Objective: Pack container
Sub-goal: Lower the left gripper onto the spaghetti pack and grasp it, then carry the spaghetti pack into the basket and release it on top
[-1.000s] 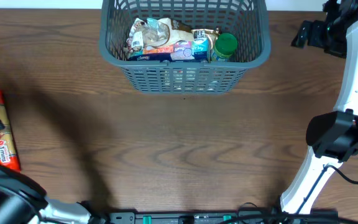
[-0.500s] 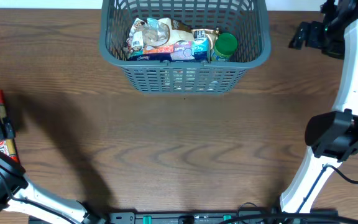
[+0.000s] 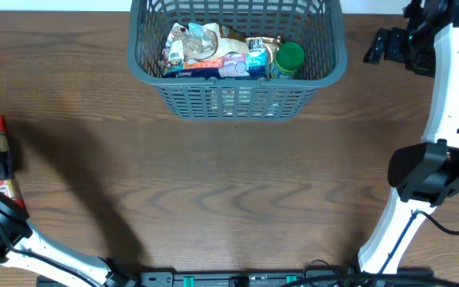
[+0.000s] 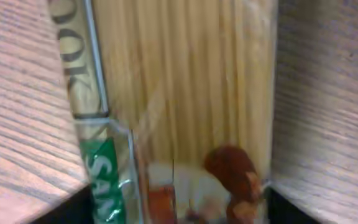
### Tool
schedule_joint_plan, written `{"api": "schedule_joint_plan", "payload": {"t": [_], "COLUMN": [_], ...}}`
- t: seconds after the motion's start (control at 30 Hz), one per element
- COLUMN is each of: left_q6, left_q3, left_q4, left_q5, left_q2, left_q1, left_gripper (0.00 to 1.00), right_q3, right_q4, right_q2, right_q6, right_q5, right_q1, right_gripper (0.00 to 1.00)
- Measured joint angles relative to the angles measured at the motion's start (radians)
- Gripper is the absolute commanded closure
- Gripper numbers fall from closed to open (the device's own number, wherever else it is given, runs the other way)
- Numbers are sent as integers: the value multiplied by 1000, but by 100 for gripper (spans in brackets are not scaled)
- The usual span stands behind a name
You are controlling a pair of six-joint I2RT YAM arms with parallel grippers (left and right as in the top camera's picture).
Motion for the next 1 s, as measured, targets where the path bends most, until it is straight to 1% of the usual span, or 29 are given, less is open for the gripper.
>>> {"api": "schedule_joint_plan", "payload": {"t": [0.07,0.2,0.23,0.37,0.5,0.6,0.67,0.83,0.93,1.0], "left_q6": [-18,-68,-79,-143,-208,-238,-246,-267,-259,-219], "left_q3": [3,14,16,26,27,64,142,447,629,720], "left_q4": [-5,-33,-46,-130,-249,-360,-449,-609,-640,-636], "left_q5": [-1,-2,-3,23,59,79,84,110,151,172], "left_q2": [-1,-16,-21,-49,-101,-187,-242,-351,-382,-393], "left_q1": [-4,-16,-22,-68,-160,-245,-303,-453,-563,-650], "left_gripper": [68,92,94,94,95,94,94,94,94,94], "right_q3": [0,0,0,0,0,0,0,0,0,0], "right_q4": [1,1,1,1,1,1,1,1,3,7], "right_q2": [0,0,0,0,0,0,0,0,0,0], "right_q6": [0,0,0,0,-7,-22,-33,-57,-63,-63], "right_q5": [0,0,0,0,0,0,0,0,0,0], "right_q1": [0,0,0,0,0,0,0,0,0,0], "right_gripper": [1,1,1,1,1,1,1,1,1,1]}}
